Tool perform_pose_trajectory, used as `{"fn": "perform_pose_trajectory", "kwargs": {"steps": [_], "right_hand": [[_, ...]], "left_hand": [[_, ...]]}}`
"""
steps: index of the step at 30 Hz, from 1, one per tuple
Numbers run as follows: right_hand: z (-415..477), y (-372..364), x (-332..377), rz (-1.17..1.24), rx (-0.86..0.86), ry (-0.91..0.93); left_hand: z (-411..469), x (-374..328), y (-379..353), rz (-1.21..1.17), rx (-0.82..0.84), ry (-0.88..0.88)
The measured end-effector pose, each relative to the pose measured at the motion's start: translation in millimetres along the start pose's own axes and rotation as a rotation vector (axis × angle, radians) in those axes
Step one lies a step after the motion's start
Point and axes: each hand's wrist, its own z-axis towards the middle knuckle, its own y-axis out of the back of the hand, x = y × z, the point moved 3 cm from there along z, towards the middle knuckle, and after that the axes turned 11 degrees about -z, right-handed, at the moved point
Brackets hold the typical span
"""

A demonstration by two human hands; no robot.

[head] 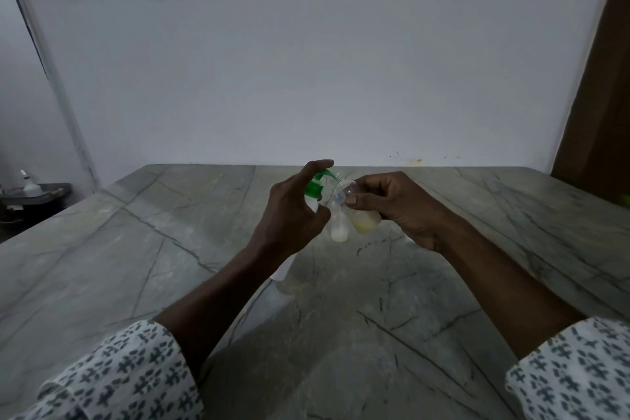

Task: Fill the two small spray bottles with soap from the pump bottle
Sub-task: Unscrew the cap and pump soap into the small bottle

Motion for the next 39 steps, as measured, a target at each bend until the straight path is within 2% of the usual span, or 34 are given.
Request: {"fn": "perform_pose_trajectory", "kwargs": {"steps": [10, 22, 39], "right_hand": [[0.4, 1.0, 2.6, 0.042, -0.008, 0.000], [1.3, -2.5, -0.1, -0.009, 0.001, 0.003], [0.3, -1.4, 3.2, 0.010, -0.013, 0.021]], "left_hand": [[0.2, 3.0, -1.0, -0.008, 0.049, 0.000], [-0.6, 1.5, -1.1, -0.002, -0.024, -0.025], [0.0, 1.6, -0.9, 0.005, -0.014, 0.006]]}}
